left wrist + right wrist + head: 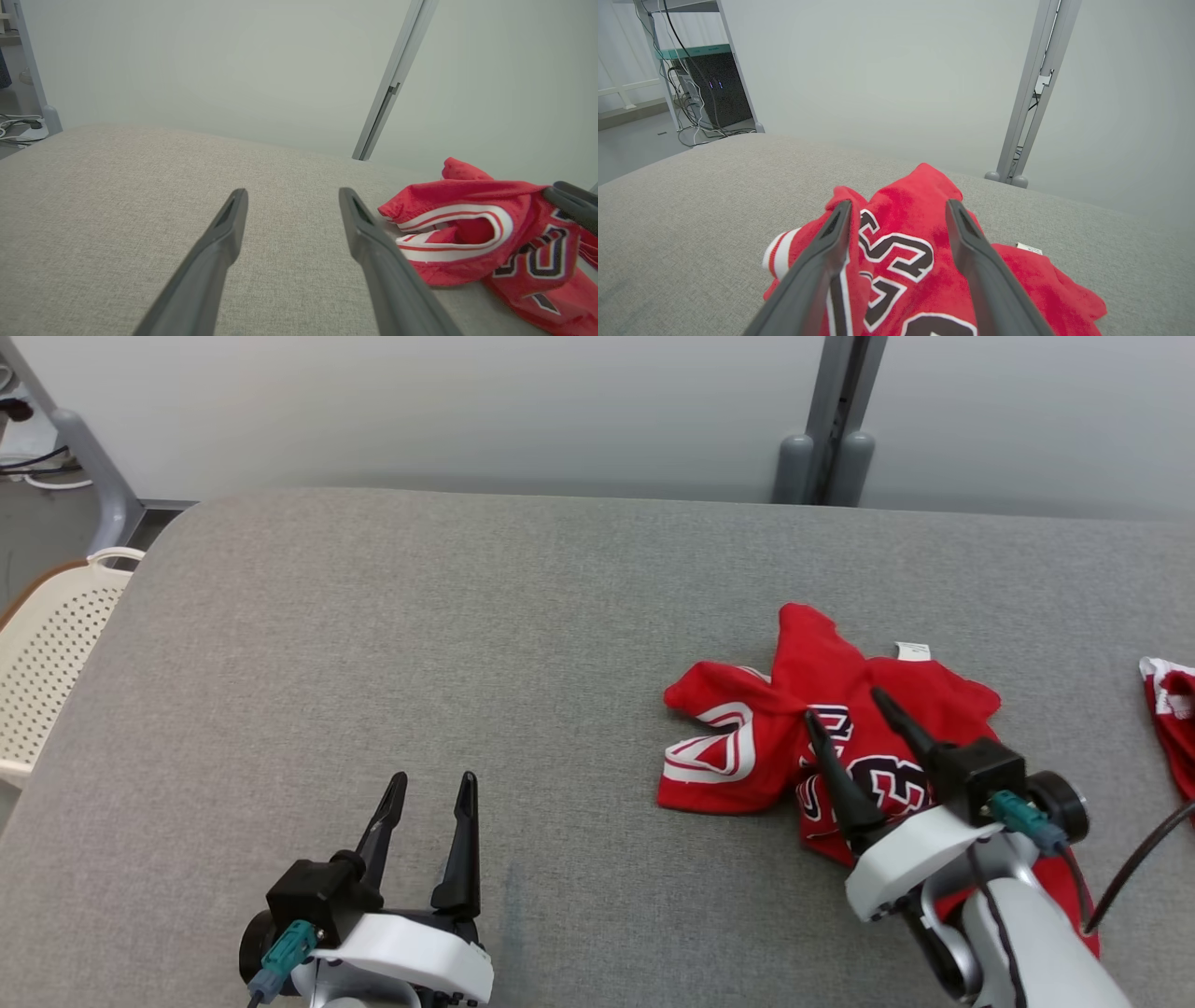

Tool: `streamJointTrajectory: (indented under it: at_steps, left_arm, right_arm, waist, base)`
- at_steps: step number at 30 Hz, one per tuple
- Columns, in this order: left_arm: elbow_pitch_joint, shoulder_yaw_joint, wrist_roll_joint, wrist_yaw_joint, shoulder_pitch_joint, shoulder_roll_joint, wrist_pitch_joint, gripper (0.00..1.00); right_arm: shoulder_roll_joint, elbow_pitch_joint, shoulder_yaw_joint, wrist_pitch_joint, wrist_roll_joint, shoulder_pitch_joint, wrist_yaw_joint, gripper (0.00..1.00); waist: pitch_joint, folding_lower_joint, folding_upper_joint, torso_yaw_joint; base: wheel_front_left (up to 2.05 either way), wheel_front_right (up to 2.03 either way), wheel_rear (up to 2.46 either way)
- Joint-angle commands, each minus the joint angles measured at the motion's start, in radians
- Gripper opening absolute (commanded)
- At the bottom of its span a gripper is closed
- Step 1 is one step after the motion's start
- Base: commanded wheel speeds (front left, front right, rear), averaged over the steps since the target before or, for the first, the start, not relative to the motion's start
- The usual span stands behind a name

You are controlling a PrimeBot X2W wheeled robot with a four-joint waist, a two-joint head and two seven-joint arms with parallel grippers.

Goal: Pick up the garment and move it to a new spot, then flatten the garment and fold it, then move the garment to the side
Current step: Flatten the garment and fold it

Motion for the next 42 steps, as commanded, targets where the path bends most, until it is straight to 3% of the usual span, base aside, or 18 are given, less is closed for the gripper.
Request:
streamJointTrajectory:
  at_steps: [1, 10, 14, 24, 37, 38, 39, 42]
  left_arm:
    - [-0.003, 0.002, -0.004, 0.003, -0.017, 0.004, -0.004, 1.00]
    - [-0.007, 0.005, -0.005, 0.007, -0.015, 0.004, -0.004, 1.00]
    - [-0.008, 0.004, -0.004, 0.008, -0.016, 0.004, -0.004, 1.00]
    - [-0.003, 0.000, -0.009, 0.004, -0.034, 0.004, -0.004, 1.00]
    - [0.001, -0.014, -0.003, -0.003, -0.051, 0.004, -0.004, 1.00]
    - [0.003, -0.014, -0.001, -0.003, -0.051, 0.004, -0.004, 1.00]
    - [0.003, -0.014, 0.000, -0.003, -0.051, 0.005, -0.004, 1.00]
    - [0.006, -0.013, 0.002, -0.004, -0.049, 0.004, -0.004, 1.00]
  right_arm:
    - [-0.012, -0.012, -0.023, 0.010, -0.017, -0.013, 0.000, 1.00]
    - [-0.021, -0.075, -0.192, 0.041, -0.023, -0.007, 0.000, 1.00]
    - [-0.031, -0.056, -0.266, 0.119, -0.061, -0.004, 0.000, 1.00]
    - [-0.098, 0.143, -0.314, 0.285, -0.124, -0.060, 0.000, 1.00]
    - [-0.136, 0.388, -0.331, 0.301, -0.128, -0.183, 0.000, 1.00]
    - [-0.137, 0.407, -0.321, 0.299, -0.120, -0.193, 0.000, 0.80]
    - [-0.138, 0.424, -0.310, 0.295, -0.111, -0.204, 0.000, 0.48]
    - [-0.149, 0.463, -0.277, 0.282, -0.087, -0.233, 0.000, 0.00]
  waist:
    - [0.003, 0.0000, 0.0000, 0.012]
    - [0.008, 0.0000, 0.0000, 0.042]
    - [0.011, 0.0000, 0.0000, 0.046]
    - [0.024, 0.0000, 0.0000, 0.064]
    - [0.055, 0.0000, 0.0000, 0.094]
    - [0.057, 0.0000, 0.0000, 0.096]
    - [0.059, 0.0000, 0.0000, 0.098]
    - [0.060, 0.0000, 0.0000, 0.101]
  base:
    - [0.00, 0.00, 0.00]
    - [0.00, 0.00, 0.00]
    - [0.00, 0.00, 0.00]
    - [0.00, 0.00, 0.00]
    - [0.00, 0.00, 0.00]
    - [0.00, 0.00, 0.00]
    - [0.00, 0.00, 0.00]
    - [0.00, 0.00, 0.00]
